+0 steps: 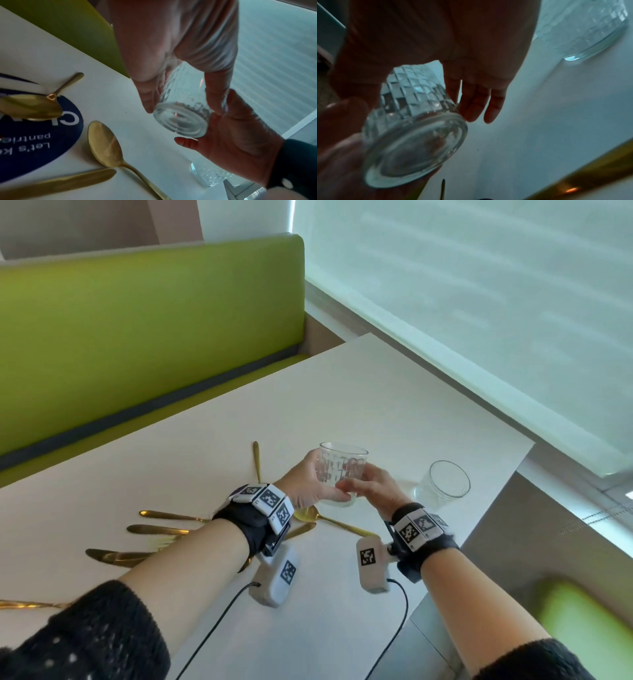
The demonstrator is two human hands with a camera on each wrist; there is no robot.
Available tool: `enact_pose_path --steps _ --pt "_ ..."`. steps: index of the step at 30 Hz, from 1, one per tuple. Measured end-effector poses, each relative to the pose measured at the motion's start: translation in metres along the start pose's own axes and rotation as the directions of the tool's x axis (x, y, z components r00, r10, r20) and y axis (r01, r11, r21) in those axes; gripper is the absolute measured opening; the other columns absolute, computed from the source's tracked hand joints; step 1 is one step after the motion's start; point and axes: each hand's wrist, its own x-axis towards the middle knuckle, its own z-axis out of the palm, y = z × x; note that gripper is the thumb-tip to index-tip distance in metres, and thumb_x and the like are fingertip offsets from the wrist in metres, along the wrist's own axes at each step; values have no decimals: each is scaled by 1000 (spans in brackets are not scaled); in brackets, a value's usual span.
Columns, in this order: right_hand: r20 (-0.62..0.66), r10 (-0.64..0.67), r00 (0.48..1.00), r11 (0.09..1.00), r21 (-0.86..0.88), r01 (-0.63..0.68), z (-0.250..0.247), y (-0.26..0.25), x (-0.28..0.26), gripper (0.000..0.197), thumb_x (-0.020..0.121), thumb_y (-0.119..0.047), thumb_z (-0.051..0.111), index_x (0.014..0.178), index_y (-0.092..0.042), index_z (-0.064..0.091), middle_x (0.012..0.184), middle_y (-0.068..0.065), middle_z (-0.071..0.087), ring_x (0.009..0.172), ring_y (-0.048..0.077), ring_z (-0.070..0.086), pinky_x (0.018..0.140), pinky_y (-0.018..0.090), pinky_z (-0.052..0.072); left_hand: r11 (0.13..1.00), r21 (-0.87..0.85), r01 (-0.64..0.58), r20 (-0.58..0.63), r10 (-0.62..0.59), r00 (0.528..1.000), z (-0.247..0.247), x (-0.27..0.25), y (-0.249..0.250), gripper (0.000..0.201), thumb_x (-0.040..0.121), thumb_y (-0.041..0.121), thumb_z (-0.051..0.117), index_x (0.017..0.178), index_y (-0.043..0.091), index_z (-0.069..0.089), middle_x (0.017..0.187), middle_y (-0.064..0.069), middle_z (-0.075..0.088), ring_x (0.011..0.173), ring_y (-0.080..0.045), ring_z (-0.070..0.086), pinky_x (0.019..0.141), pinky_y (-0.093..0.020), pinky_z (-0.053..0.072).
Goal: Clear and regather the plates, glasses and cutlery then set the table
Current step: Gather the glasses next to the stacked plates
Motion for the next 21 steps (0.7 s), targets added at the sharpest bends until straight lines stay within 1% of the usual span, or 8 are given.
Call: enact_pose_path --steps 3,5,7,10,12,14,17,21 --pt "46 22 999 998 63 -25 -4 -1 -15 36 56 -33 73 87 -19 62 88 0 67 82 19 62 77 32 49 996 -94 -14 -1 14 1000 6 -4 -2 114 43 29 92 139 15 32 132 -6 56 119 -25 56 102 -47 46" --pt "52 41 998 998 47 -44 -8 2 -24 28 66 -36 66 88 -19 63 88 0 66 83 18 61 77 33 48 986 -166 -20 5 21 1000 12 -7 -4 97 48 18 91 130 11 41 123 -7 61 112 -26 60 101 -48 46" --pt "62 60 996 998 14 -61 -11 3 -33 37 64 -48 66 91 -23 64 89 0 66 86 20 59 78 35 47 985 -169 -22 8 24 1000 21 -11 -2 81 50 12 88 120 8 48 110 -6 67 103 -23 64 99 -46 48" --pt "25 107 994 988 -114 -103 -24 7 -46 74 51 -68 69 112 -27 59 96 -1 64 87 16 58 69 25 47 988 -144 -60 -20 58 998 30 -9 -5 79 37 21 84 112 7 61 105 -9 72 101 -28 67 96 -50 50" --pt "-52 183 982 963 -190 -190 -40 16 -55 78 67 -61 70 128 -15 53 101 0 62 83 13 59 64 22 48 978 -196 -68 -74 55 996 32 -4 -8 84 33 21 81 113 8 61 108 -9 71 103 -28 66 97 -48 50" --pt "-193 304 933 906 -244 -345 -61 32 -62 59 80 -45 68 123 -5 58 96 1 63 79 12 60 63 23 50 974 -213 -71 -108 49 993 31 -6 -4 86 32 19 82 114 9 58 109 -7 69 104 -25 65 98 -45 50" --pt "-468 415 780 822 -175 -542 -90 58 -66 52 74 -36 77 109 -2 62 95 10 62 84 22 61 79 35 54 966 -237 -103 -89 84 993 29 -11 0 58 49 1 77 105 7 63 104 -11 69 100 -27 65 94 -39 51" --pt "-660 389 643 856 0 -518 -102 62 -61 87 67 -32 83 137 -8 38 129 15 52 118 33 53 96 37 44 941 -315 -126 -114 95 989 25 -10 -6 65 52 1 77 115 -1 60 110 -17 68 103 -29 66 93 -39 53"
